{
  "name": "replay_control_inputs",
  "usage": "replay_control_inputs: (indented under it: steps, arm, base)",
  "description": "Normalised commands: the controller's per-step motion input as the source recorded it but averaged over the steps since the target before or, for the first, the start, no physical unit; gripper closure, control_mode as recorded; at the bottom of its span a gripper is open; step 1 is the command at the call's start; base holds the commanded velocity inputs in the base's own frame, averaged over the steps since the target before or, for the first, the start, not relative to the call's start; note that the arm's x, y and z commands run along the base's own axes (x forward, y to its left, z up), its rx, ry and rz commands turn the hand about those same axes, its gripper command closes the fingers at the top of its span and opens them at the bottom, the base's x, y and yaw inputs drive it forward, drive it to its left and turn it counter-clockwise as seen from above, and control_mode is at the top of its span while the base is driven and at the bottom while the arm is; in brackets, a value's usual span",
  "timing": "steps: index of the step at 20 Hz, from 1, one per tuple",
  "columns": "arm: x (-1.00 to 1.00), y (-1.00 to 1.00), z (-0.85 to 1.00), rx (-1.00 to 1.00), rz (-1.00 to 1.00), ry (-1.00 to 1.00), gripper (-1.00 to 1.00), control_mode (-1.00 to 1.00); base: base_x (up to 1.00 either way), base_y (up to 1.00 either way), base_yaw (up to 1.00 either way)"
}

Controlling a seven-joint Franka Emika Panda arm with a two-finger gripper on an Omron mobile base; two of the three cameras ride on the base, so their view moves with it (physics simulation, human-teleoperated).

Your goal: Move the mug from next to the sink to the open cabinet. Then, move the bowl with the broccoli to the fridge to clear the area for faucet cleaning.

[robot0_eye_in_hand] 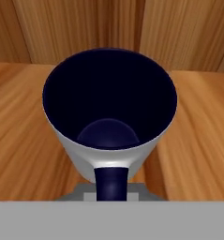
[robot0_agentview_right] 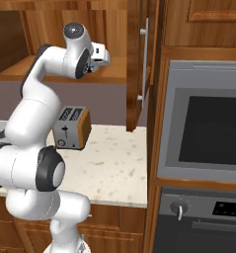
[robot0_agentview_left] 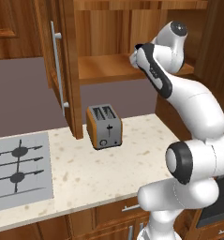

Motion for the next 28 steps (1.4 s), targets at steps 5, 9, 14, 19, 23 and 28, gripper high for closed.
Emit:
replay_control_inputs:
  steps: [5, 9, 14, 19, 23, 28]
  arm:
    - [0.16, 0.0, -0.33, 0.0, 0.0, -0.01, -1.0, -1.0]
    - [0.17, 0.0, -0.04, 0.0, -0.01, 0.0, -1.0, -1.0]
    - [-0.28, 0.0, 0.2, 0.0, 0.0, -0.08, -1.0, -1.0]
    - [-0.93, 0.0, 0.29, 0.0, -0.03, -0.3, -1.0, -1.0]
    - [-1.0, 0.0, -0.24, -0.01, -0.09, -0.35, -1.0, -1.0]
    - [-1.0, 0.06, -1.0, -0.09, -0.1, -0.13, -1.0, -1.0]
  base:
    - [0.0, 0.0, 0.0]
    - [0.0, 0.0, 0.0]
    - [0.0, 0.0, 0.0]
    - [0.0, 0.0, 0.0]
    - [0.0, 0.0, 0.0]
    - [0.0, 0.0, 0.0]
